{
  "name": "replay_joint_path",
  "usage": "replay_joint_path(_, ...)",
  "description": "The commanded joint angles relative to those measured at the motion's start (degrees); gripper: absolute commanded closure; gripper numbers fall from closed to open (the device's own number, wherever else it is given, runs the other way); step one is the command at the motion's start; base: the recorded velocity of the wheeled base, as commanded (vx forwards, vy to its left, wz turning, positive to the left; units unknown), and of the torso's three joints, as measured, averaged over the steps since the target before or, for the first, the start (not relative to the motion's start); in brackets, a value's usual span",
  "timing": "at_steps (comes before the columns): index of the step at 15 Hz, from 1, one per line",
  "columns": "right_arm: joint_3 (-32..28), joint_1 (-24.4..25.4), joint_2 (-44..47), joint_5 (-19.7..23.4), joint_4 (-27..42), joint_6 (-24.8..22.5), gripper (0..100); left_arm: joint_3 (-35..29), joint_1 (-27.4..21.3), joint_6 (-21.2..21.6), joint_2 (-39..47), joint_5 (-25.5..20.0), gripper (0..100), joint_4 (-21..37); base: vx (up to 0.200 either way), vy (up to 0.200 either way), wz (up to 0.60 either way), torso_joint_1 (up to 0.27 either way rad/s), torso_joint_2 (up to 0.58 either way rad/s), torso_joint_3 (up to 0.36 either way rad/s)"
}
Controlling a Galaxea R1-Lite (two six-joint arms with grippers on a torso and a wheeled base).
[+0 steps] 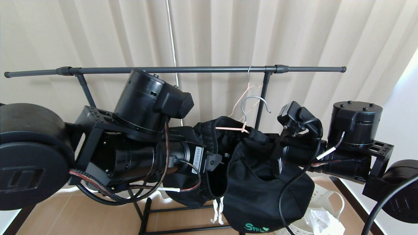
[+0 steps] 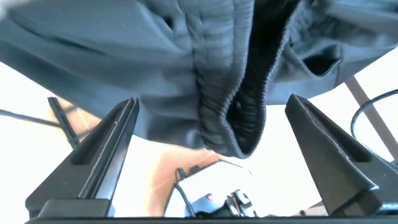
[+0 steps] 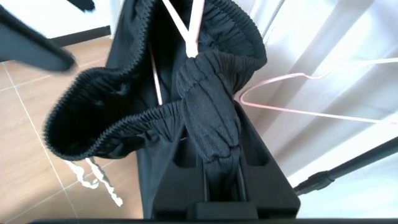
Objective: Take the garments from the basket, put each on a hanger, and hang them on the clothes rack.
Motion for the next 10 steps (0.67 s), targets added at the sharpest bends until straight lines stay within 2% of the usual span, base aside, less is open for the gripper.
replay_joint_path(1,0.02,-0.41,0.84,0.37,-0.02,0.01,100,0.31,1.32,1.29,-2.65,-0.03,0,-0.03,0.000,0.000,0.00,0.000,0.00,0.000)
replay_joint_path(4,0.02,-2.43,2.25,4.59,-0.02,0.01,100,0.22,4.40,9.20,-3.79,-1.18,0,-0.03,0.000,0.000,0.00,0.000,0.00,0.000)
replay_joint_path(5,0.02,-3.40,2.78,6.34,-0.02,-0.08,100,0.49,6.16,13.86,-4.41,-3.28,0,0.06,0.000,0.000,0.00,0.000,0.00,0.000)
replay_joint_path(7,0.11,-4.19,3.30,8.19,-0.02,-0.08,100,1.81,8.44,20.18,-5.02,-8.65,0,0.06,0.000,0.000,0.00,0.000,0.00,0.000)
replay_joint_path(8,0.46,-4.37,3.30,10.21,-0.02,-0.17,100,2.25,10.99,26.16,-4.67,-13.30,0,0.06,0.000,0.000,0.00,0.000,0.00,0.000)
replay_joint_path(10,0.81,-4.46,3.39,11.79,-0.02,-0.34,100,1.81,12.05,31.52,-3.44,-15.68,0,0.06,0.000,0.000,0.00,0.000,0.00,0.000)
